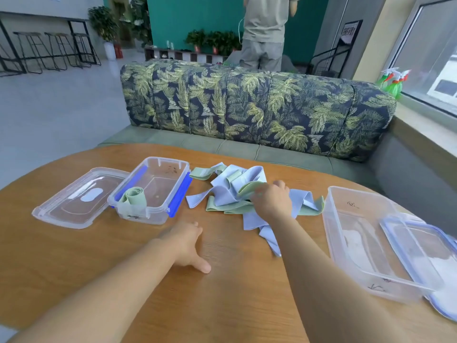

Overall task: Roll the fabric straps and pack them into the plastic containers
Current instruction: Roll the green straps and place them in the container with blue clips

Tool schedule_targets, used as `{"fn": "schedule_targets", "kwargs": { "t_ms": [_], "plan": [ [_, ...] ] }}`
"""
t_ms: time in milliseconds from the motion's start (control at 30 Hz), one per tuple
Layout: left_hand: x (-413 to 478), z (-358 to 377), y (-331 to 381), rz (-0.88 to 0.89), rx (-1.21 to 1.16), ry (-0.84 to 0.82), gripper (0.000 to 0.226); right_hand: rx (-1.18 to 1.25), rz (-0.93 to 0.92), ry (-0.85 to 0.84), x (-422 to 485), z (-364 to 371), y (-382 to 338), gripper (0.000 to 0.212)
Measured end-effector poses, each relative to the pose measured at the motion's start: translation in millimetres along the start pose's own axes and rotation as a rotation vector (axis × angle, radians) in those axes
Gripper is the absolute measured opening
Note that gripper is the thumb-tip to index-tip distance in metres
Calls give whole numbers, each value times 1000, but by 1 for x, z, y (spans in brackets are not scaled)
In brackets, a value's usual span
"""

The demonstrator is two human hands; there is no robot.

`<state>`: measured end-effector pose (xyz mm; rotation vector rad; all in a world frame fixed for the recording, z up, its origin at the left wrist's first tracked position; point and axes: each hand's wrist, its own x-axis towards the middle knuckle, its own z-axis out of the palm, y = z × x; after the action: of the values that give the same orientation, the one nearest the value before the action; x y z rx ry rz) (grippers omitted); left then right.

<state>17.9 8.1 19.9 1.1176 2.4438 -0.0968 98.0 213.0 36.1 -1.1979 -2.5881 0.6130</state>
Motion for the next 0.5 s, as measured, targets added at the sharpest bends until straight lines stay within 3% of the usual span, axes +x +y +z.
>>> {"fn": "schedule_targets", "kwargs": {
  "t_ms": [100,167,333,400,500],
  "plan": [
    [3,2,-1,-2,10,-2,117,-6,93,-155,12,8,-6,36],
    [4,1,-1,-5,7,0,117,90,125,-160,15,6,-6,29],
    [3,-3,1,-29,-38,0,111,928,163,64,0,-30,-15,20],
    [-3,1,1,-17,-78,23,110,1126,153,90,-14,-53,-26,13],
    [-20,10,-1,32,-188,66,100,1265,92,72,-37,-85,-38,19]
  ]
}}
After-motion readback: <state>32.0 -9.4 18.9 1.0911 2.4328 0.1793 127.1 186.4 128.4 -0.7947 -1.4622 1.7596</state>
